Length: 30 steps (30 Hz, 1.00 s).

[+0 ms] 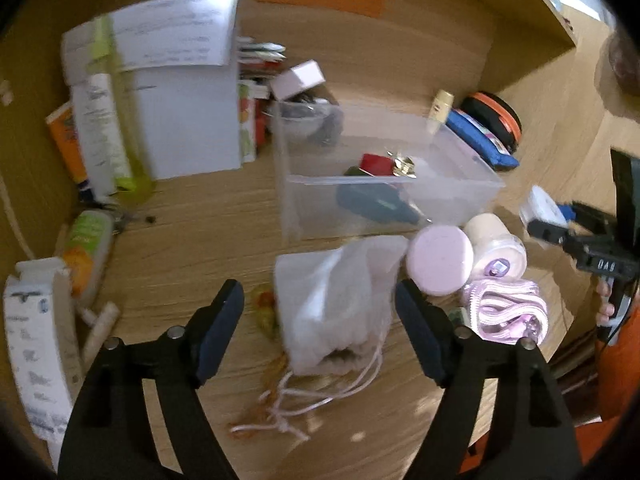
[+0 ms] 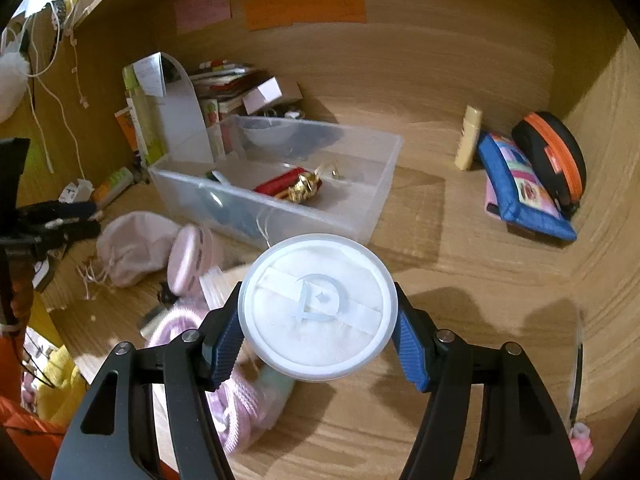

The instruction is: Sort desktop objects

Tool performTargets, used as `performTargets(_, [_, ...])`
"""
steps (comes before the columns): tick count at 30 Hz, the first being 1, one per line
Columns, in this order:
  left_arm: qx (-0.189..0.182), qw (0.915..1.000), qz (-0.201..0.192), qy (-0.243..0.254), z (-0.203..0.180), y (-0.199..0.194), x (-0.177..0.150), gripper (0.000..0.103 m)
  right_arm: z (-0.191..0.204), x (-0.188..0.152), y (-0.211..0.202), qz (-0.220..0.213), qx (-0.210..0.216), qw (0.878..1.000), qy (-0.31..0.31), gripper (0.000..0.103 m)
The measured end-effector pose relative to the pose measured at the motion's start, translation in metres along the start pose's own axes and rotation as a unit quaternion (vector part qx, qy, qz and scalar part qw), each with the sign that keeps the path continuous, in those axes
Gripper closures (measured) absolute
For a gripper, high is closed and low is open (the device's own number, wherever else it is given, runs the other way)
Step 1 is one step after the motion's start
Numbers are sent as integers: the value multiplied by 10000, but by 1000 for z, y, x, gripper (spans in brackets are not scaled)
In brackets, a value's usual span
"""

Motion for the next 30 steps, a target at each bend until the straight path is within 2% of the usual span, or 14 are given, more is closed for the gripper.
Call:
performTargets(5, [-279,9979,519,263,-19,35,-14,25,9,19,1,-132,41,9998,-135,41])
performTargets(7, [-239,9965,741,314,-18,48,-19,25,13,24,3,-142,86,9997,-162,41])
performTargets(10, [-315,9940,1031,182,-11,63,-24,25,22,24,8,-109,183,9996,-192,41])
performTargets(12, [-336,9943,989,229,-8,63,-24,25,28,23,13,-79,237,9994,-234,41])
performTargets(13, [-304,9943,984,277,-7,62,-24,31,30,23,15,-62,249,9994,-250,41])
performTargets(14, [-230,9946,955,323,-6,61,-24,42,32,23,17,-41,259,9993,-264,41])
performTargets(15, [-121,9949,916,399,-5,59,-24,48,34,24,19,-27,274,9992,-273,41])
performTargets(17, [-49,9960,848,290,-1,56,-23,62,37,28,23,-11,290,9992,-286,41])
performTargets(19, [-26,9972,737,125,4,47,-21,66,38,31,25,-14,296,9991,-303,41])
performTargets(22, [33,9986,522,-25,9,36,-14,69,41,38,27,-46,324,9989,-337,41])
performTargets(30, [-197,9989,-77,-419,15,5,22,69,38,61,24,-225,345,9986,-323,41])
Point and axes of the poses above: each gripper's, at about its wrist camera, not at the fingertips, and y roughly the way its jaws point, z to its left, x to its top, the point moved 8 cm from there along y, roughly the way its jaws point, and after that the axes turned 6 degrees about -z, right-handed, at the moved point
